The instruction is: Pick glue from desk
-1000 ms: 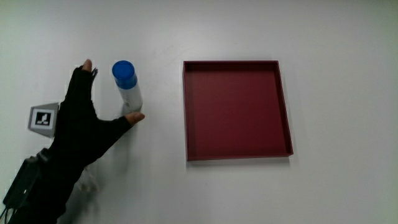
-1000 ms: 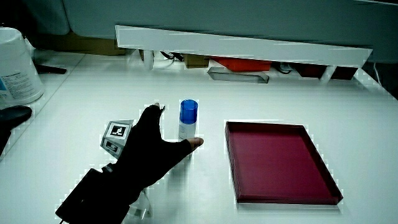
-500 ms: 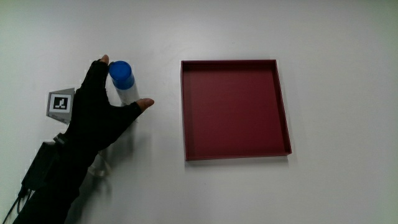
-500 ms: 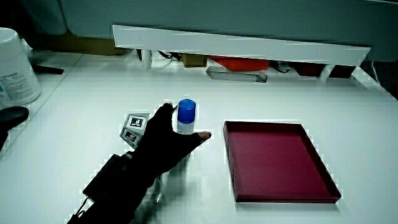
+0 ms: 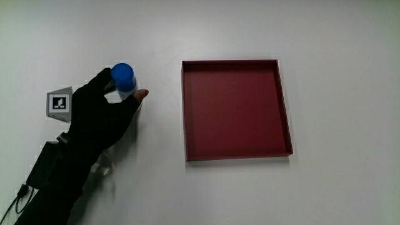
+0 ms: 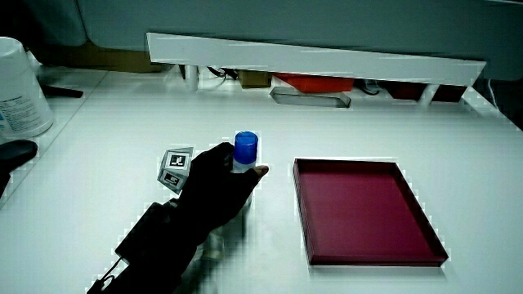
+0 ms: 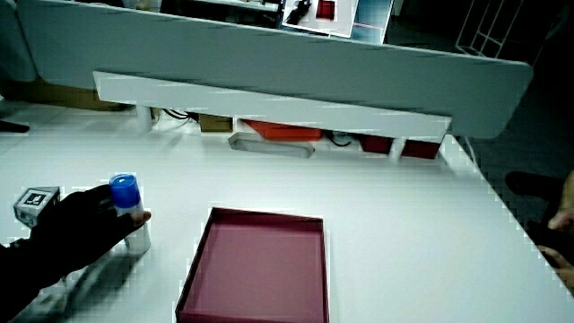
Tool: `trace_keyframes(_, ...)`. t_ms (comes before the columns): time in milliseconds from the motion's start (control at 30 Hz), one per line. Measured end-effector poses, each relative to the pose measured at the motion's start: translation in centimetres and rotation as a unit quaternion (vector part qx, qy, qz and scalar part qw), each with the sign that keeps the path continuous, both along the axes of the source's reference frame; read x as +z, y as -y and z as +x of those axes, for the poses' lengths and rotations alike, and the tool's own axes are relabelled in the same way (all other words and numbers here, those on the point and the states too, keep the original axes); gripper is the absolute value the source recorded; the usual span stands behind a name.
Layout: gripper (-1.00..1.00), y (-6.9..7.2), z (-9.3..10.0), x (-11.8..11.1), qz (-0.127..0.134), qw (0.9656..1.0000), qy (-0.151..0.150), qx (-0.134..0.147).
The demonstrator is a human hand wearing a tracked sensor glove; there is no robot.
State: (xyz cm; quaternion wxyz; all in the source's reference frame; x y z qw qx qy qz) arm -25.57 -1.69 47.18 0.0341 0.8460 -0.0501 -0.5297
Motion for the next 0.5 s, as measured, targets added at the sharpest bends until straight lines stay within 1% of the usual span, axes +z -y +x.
trace_keyframes(33, 1.0, 0.1, 0.1, -0.1, -0.004, 0.9999, 0.012, 0.002)
trace_keyframes(67, 1.0, 0.2, 0.4, -0.5, -0.017, 0.9996, 0.021, -0.003)
trace_keyframes(100, 1.0, 0.4, 0.5, -0.5, -0.004, 0.9997, 0.023, 0.006)
trace_keyframes(133, 1.0, 0.6, 1.0, -0.9, 0.004, 0.9999, 0.008, 0.011)
trace_keyframes(167, 1.0, 0.8, 1.3, -1.2, 0.0, 0.9998, 0.012, 0.013)
trace_keyframes(233, 1.0, 1.2, 2.0, -1.4, 0.005, 0.9999, 0.0, 0.016)
trace_keyframes(267, 1.0, 1.5, 2.7, -1.9, 0.004, 0.9994, -0.028, 0.022)
trace_keyframes(300, 1.0, 1.8, 3.1, -1.9, 0.006, 0.9994, -0.027, 0.022)
trace_keyframes(333, 1.0, 2.0, 3.5, -2.2, 0.008, 0.9996, -0.015, 0.023)
trace_keyframes(367, 1.0, 2.3, 4.1, -2.5, 0.01, 0.999, -0.033, 0.03)
trace_keyframes(400, 1.0, 2.5, 4.8, -2.8, 0.016, 0.9973, -0.061, 0.037)
trace_keyframes(433, 1.0, 2.7, 5.3, -3.0, 0.013, 0.9969, -0.064, 0.042)
trace_keyframes(467, 1.0, 2.9, 5.8, -3.1, 0.015, 0.9977, -0.051, 0.043)
trace_keyframes(500, 1.0, 3.2, 6.1, -2.9, 0.027, 0.998, -0.032, 0.046)
